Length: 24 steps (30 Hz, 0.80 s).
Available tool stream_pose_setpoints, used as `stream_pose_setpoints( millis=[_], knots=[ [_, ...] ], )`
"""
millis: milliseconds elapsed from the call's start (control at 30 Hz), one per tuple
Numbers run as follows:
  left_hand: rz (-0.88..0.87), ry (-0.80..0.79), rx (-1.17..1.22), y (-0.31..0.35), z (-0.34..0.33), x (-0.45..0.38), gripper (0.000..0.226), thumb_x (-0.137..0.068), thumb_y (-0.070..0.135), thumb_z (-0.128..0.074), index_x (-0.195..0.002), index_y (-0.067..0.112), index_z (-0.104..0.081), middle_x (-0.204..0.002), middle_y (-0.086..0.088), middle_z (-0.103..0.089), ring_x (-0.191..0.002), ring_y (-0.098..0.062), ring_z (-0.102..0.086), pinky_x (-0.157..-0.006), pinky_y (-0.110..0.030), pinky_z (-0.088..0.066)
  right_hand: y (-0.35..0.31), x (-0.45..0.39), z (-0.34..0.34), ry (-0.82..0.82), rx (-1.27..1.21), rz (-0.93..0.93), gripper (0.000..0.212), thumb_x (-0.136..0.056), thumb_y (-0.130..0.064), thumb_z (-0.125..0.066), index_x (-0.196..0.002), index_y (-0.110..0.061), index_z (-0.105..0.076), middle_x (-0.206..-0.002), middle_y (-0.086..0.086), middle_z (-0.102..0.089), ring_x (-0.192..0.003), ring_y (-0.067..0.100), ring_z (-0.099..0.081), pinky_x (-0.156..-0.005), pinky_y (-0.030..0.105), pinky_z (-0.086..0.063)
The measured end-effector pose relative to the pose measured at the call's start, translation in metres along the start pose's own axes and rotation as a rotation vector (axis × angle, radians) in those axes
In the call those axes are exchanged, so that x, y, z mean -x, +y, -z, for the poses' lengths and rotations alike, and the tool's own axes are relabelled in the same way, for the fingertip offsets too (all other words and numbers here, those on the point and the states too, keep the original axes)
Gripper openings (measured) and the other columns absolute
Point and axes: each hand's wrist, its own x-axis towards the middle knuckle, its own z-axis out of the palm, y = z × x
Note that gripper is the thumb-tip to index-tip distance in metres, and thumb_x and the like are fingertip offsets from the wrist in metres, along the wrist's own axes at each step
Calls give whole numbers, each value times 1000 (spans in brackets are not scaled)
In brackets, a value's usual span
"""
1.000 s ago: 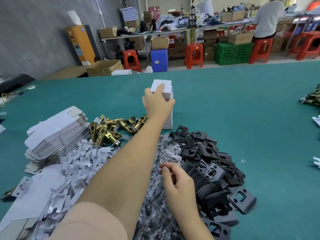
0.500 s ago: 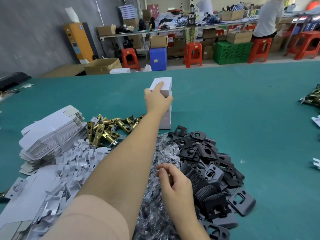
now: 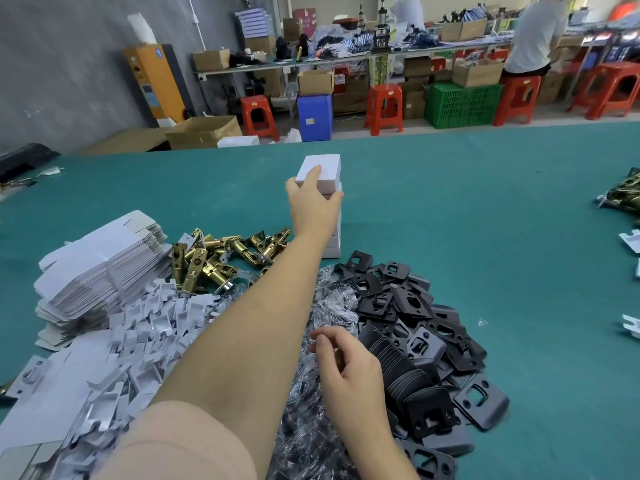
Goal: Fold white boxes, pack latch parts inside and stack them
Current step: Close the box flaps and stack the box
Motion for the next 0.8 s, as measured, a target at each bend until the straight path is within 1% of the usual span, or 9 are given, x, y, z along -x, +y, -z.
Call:
stream_pose_setpoints(
  millis=[233, 333, 400, 467, 533, 567, 633, 700, 800],
  knots=[
    [11, -23, -57, 3, 20, 15, 91, -91, 29, -75, -161, 26, -17, -163, -13, -12, -144, -31, -33, -115, -44, -37, 2, -2, 1, -7, -17, 22, 19, -102, -26, -57, -95, -40, -68, -77, -16, -67, -56, 7, -53, -52, 13, -36],
    [-10, -64, -123, -1, 50, 36, 60, -97, 32, -65, -151, 21, -41, -150, -7, -39, -126, -19, -47, -100, -32, -39, 3, -2, 1, -17, -6, 28, 18, -103, -26, -56, -98, -37, -69, -77, -15, -67, -54, 5, -52, -50, 14, -36],
    [-102, -113, -243, -10, 75, 60, 23, -102, 33, -58, -119, 20, -66, -115, 1, -66, -100, -14, -62, -85, -29, -45, 4, -1, 1, -18, 29, 37, 16, -102, -28, -56, -99, -36, -70, -75, -16, -66, -57, 4, -54, -53, 14, -37],
    [-202, -125, -420, -23, 101, 88, 24, -105, 32, -51, -89, 19, -66, -78, 6, -67, -71, -14, -62, -62, -32, -46, 5, -1, 0, -31, 68, 45, 15, -103, -28, -56, -101, -33, -70, -71, -14, -65, -58, 3, -56, -52, 14, -38],
    [-227, -136, -622, -38, 126, 116, 21, -105, 24, -50, -87, 22, -60, -74, 8, -64, -62, -13, -58, -52, -28, -42, 4, -1, 0, -41, 106, 52, 15, -103, -27, -56, -103, -29, -70, -69, -12, -64, -57, 2, -56, -51, 13, -38],
    [-227, -164, -705, -45, 137, 131, 16, -103, 17, -52, -93, 26, -62, -83, 9, -67, -67, -9, -59, -55, -25, -47, 4, 0, 0, -44, 121, 54, 15, -104, -27, -55, -104, -27, -71, -69, -12, -63, -56, 1, -56, -50, 13, -37],
    [-269, -238, -821, -65, 154, 161, 31, -98, 6, -55, -115, 29, -67, -109, 11, -68, -96, -7, -60, -85, -27, -54, 5, 0, 1, -60, 180, 68, 16, -104, -27, -55, -107, -25, -71, -71, -15, -61, -57, -2, -53, -53, 12, -35],
    [-310, -336, -858, -84, 172, 189, 33, -101, 15, -52, -128, 32, -62, -126, 14, -61, -119, -9, -51, -110, -32, -41, 5, 2, 0, -88, 271, 97, 17, -104, -28, -55, -111, -25, -71, -75, -19, -59, -59, -6, -51, -58, 12, -33],
    [-304, -437, -878, -103, 190, 217, 35, -105, 25, -45, -139, 32, -55, -132, 11, -60, -122, -10, -51, -114, -36, -40, 4, 7, -4, -129, 446, 147, 18, -104, -31, -54, -112, -28, -70, -85, -23, -61, -69, -8, -56, -59, 13, -37]
  ],
)
